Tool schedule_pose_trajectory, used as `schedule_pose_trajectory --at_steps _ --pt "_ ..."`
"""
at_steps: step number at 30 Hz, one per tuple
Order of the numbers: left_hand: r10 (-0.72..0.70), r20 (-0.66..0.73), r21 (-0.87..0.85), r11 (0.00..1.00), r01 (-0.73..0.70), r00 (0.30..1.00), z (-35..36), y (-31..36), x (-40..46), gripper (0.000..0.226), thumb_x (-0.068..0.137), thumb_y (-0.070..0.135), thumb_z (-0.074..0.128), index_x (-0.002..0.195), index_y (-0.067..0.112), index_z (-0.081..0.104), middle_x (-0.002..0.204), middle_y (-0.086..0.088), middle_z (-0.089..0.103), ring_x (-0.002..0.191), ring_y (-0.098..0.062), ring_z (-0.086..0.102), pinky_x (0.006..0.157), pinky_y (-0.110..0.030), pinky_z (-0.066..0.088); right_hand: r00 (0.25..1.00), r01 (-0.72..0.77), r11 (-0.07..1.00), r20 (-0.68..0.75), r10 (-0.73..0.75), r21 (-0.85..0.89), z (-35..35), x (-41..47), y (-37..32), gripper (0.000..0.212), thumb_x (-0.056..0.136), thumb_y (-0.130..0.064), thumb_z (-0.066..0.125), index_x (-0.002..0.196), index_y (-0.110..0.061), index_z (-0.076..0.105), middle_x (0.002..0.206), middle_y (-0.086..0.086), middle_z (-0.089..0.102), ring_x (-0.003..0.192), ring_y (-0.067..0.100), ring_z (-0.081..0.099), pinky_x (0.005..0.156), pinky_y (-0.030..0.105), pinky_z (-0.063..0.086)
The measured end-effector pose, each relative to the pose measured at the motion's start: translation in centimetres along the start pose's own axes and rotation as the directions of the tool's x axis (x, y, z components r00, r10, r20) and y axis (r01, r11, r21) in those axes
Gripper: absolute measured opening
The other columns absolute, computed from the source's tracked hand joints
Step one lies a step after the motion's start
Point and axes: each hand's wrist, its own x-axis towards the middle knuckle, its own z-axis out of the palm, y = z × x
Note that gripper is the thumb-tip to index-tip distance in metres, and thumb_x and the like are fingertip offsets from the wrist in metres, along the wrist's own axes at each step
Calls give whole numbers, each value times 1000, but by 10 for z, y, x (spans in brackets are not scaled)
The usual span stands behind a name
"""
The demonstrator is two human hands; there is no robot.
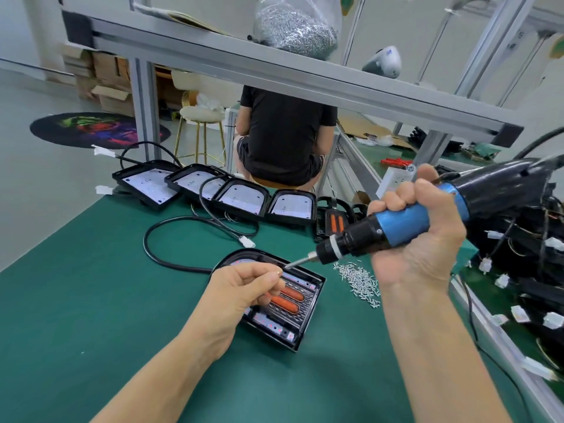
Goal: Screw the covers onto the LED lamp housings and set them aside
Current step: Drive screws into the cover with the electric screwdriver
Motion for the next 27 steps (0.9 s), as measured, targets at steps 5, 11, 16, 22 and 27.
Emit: schedule_pose_trajectory --at_steps 5,11,16,22,27 --pt "12 -6 -20 1000 -12 1000 -2 2 -3 15 81 6 65 73 13 76 73 -9 71 64 -10 62 61 -17 50 1000 -2 999 10 3 -38 6 -5 10 19 75 -6 52 91 -18 55 59 -7 46 51 7 45 56 21 44" --pt "23 21 -13 1000 -23 1000 -5 3 -5 16 79 10 66 72 18 77 73 -5 71 69 -11 63 67 -21 50 1000 4 997 1 -4 -75 9 -8 14 21 73 -5 54 90 -18 55 59 -6 45 51 7 44 56 22 44" --pt "26 29 -20 999 -25 999 -4 3 -6 11 76 14 66 73 15 76 73 -5 71 68 -11 63 69 -25 49 1000 7 996 19 -6 -90 9 -9 15 20 73 -5 53 90 -17 54 59 -6 45 51 8 44 56 22 44" --pt "7 27 -75 997 -5 1000 -1 -1 -6 13 71 22 65 70 11 73 70 -6 68 62 -10 61 65 -22 49 1000 11 996 15 -9 -92 5 -10 16 21 73 -6 53 91 -17 53 59 -5 45 51 8 44 55 22 44" --pt "73 -34 -58 996 -75 997 1 -4 -3 10 73 16 66 71 13 75 68 -6 69 63 -11 63 65 -18 52 999 38 996 -6 -39 -83 1 -11 21 22 73 -6 52 92 -17 53 58 -6 46 51 7 45 56 22 44"
